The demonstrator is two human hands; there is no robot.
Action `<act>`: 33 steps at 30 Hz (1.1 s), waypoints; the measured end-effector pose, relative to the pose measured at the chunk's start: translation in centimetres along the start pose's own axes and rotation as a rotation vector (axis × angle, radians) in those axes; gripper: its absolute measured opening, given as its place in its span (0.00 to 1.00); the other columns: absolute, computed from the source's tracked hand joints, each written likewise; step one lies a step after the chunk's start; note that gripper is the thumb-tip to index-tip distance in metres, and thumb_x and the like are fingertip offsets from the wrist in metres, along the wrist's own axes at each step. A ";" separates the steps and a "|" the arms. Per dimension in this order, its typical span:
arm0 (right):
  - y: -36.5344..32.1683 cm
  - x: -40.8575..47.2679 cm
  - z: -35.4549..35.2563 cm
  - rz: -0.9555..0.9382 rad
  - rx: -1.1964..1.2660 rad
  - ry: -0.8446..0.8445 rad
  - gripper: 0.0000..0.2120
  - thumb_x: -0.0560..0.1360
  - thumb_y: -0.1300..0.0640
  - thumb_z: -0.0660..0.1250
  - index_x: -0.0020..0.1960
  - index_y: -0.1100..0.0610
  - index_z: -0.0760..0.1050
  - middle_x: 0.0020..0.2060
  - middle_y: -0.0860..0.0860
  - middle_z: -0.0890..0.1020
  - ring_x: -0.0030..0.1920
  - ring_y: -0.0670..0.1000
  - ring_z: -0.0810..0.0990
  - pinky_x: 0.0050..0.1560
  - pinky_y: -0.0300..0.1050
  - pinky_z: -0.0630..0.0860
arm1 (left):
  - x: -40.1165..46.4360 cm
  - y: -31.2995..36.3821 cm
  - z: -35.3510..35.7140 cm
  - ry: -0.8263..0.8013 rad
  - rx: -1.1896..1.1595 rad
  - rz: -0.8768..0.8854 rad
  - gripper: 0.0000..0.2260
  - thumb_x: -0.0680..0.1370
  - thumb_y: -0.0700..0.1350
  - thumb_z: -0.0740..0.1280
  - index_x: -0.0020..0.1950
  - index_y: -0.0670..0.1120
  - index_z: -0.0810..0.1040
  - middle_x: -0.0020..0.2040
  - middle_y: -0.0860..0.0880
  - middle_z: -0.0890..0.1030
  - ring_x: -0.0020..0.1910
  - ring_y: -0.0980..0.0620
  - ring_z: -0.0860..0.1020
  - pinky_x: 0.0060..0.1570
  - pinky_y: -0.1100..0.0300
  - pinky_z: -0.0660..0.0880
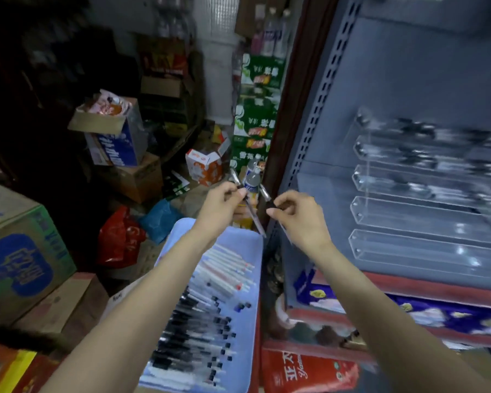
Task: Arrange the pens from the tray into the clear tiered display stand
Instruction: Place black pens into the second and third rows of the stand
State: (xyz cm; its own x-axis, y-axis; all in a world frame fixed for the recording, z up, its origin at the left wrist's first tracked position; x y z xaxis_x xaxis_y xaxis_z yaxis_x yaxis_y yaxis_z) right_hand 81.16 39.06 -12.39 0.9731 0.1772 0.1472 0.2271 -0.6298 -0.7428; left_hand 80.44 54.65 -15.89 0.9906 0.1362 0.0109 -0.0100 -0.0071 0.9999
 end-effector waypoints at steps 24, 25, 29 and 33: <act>13.1 5.4 -25.1 -0.071 0.150 0.268 0.06 0.73 0.63 0.69 0.40 0.55 0.73 0.37 0.49 0.80 0.44 0.54 0.82 0.48 0.46 0.77 | 4.5 10.6 21.9 0.022 0.572 0.395 0.07 0.77 0.39 0.66 0.51 0.48 0.80 0.41 0.54 0.80 0.38 0.61 0.77 0.43 0.71 0.71; 13.3 5.8 -24.8 -0.076 0.128 0.229 0.05 0.73 0.62 0.69 0.41 0.57 0.74 0.38 0.50 0.80 0.44 0.54 0.82 0.47 0.44 0.76 | 4.5 10.5 22.0 0.027 0.574 0.390 0.07 0.77 0.39 0.66 0.52 0.48 0.80 0.41 0.53 0.80 0.39 0.60 0.77 0.44 0.68 0.72; 14.2 7.3 -24.2 -0.043 0.102 0.075 0.04 0.76 0.64 0.65 0.44 0.57 0.75 0.42 0.50 0.79 0.46 0.53 0.82 0.50 0.46 0.78 | 4.4 10.7 21.9 0.058 0.607 0.391 0.07 0.77 0.39 0.66 0.53 0.48 0.80 0.42 0.53 0.80 0.38 0.61 0.77 0.43 0.71 0.72; 14.4 7.8 -24.5 -0.084 0.048 0.032 0.04 0.74 0.64 0.68 0.46 0.58 0.79 0.43 0.50 0.81 0.44 0.49 0.80 0.40 0.30 0.75 | 4.3 11.0 22.0 0.082 0.636 0.384 0.07 0.77 0.40 0.66 0.53 0.48 0.80 0.42 0.53 0.80 0.38 0.61 0.76 0.41 0.74 0.71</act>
State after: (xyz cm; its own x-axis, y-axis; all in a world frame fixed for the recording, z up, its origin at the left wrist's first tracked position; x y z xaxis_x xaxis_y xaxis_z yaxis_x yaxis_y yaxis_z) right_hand 92.99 12.86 -5.94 0.9517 0.2029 0.2305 0.3064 -0.5764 -0.7575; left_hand 87.60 33.37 -4.97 0.9195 0.0823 0.3844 -0.2479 -0.6375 0.7295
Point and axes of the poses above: each hand's wrist, its own x-axis towards the middle knuckle, its own z-axis out of the palm, y = z × x, the point moved 9 cm from there along x, towards the middle knuckle
